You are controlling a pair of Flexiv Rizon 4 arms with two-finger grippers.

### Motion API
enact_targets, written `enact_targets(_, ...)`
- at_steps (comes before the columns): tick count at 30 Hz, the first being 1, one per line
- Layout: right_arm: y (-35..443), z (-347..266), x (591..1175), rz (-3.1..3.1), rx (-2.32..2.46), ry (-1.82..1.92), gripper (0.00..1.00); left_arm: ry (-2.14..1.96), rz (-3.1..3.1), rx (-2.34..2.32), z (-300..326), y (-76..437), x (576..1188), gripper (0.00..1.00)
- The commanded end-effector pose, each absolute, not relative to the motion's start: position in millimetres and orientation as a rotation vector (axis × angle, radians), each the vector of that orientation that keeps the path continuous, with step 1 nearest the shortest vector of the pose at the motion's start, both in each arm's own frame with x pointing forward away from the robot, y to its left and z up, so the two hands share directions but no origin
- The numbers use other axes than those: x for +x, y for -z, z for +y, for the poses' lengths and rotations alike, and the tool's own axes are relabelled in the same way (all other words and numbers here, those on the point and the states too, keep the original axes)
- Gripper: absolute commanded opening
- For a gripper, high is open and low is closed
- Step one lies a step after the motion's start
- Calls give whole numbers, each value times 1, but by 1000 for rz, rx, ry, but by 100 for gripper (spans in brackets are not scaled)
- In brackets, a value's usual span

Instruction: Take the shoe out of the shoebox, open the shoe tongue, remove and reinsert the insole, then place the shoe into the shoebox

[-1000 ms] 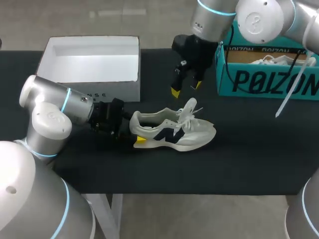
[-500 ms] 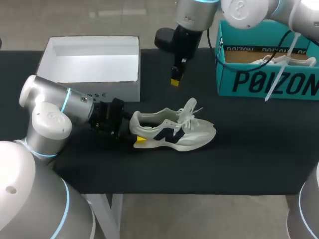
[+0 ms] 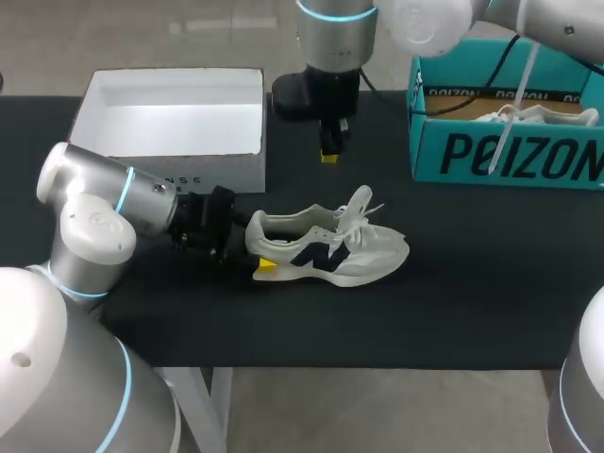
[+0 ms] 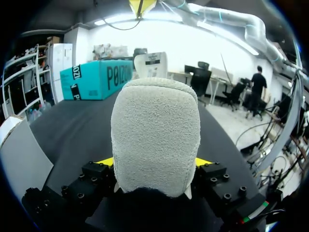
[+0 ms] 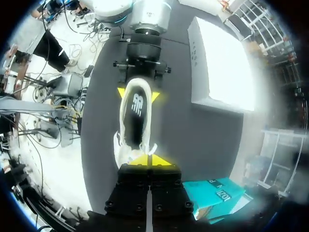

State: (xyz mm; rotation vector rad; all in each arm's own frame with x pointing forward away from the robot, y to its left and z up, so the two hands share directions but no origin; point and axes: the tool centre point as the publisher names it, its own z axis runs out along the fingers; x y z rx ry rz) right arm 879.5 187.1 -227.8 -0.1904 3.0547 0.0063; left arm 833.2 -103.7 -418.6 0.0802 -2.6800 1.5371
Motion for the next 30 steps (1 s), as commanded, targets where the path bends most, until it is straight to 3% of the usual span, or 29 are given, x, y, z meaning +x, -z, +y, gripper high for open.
enact_targets(1,260,199,878,3045,-151,-75,0,-1538,-2680,81,-104,419,833,0)
enact_targets(13,295,215,874,3106,-22,-80,0,-1538,-2680,81,-104,419,833,0)
enact_targets(25,287,215,871,3018,52,-14,0,-1538,-2680,81,-104,419,833,0)
enact_targets(30,306,220,868,2972,-6,20,0,-1538,-2680,81,-104,419,833,0)
